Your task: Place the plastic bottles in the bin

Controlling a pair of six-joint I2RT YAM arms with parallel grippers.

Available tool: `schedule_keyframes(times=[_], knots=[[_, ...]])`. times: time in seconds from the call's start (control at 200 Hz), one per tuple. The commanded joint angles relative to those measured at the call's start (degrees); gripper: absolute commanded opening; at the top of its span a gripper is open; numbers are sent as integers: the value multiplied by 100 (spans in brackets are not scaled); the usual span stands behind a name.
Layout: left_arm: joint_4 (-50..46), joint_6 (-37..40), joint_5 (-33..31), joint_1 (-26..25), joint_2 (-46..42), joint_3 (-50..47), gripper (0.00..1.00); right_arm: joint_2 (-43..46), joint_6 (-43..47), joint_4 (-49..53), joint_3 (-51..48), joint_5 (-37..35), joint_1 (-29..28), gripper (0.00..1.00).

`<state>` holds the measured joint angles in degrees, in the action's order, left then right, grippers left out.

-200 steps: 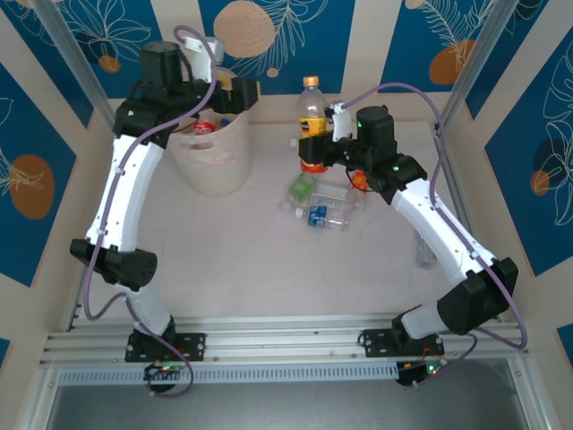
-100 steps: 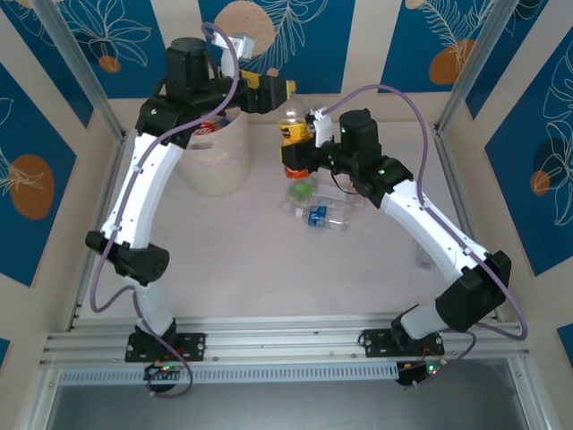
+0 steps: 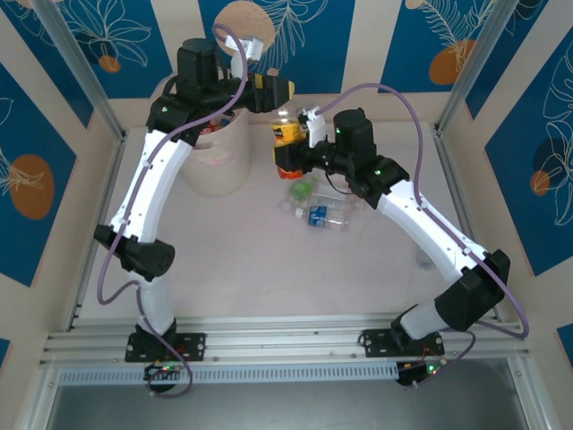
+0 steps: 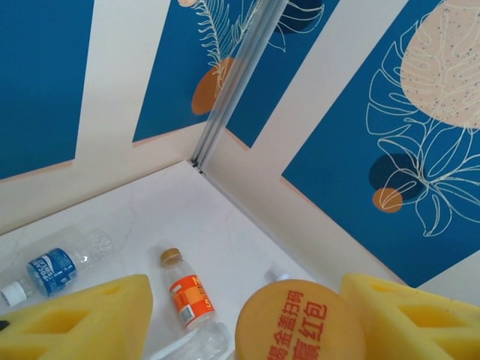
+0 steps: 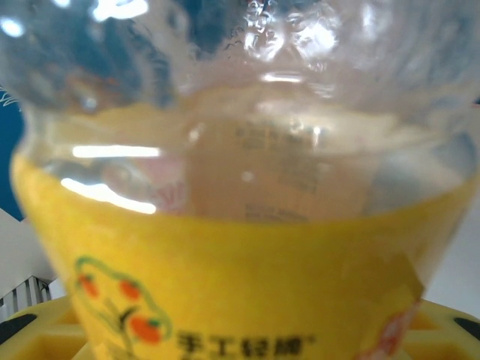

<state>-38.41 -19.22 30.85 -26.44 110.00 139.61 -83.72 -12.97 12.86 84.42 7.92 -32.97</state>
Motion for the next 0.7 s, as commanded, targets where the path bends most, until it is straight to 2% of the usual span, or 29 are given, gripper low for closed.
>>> schedule_keyframes(times=[0.0, 0.265, 0.315, 0.5, 0.605, 0.695], knots=[[-34, 29, 180, -55, 18, 172, 59, -45, 121, -135, 232, -26, -52, 54], [-41, 24, 232, -59, -22, 172, 25, -109, 108, -126, 329, -80, -52, 54], [-35, 38, 218, -56, -38, 171, 21, -109, 106, -126, 337, -80, -56, 54], [57, 199, -114, -55, -133, 176, 0, -109, 129, -60, 363, -119, -60, 56], [72, 365, -370, -38, -204, 213, 0, -75, 112, -40, 358, -132, -60, 64], [76, 483, -573, -15, -283, 215, 0, -39, 113, -8, 405, -154, -59, 78]])
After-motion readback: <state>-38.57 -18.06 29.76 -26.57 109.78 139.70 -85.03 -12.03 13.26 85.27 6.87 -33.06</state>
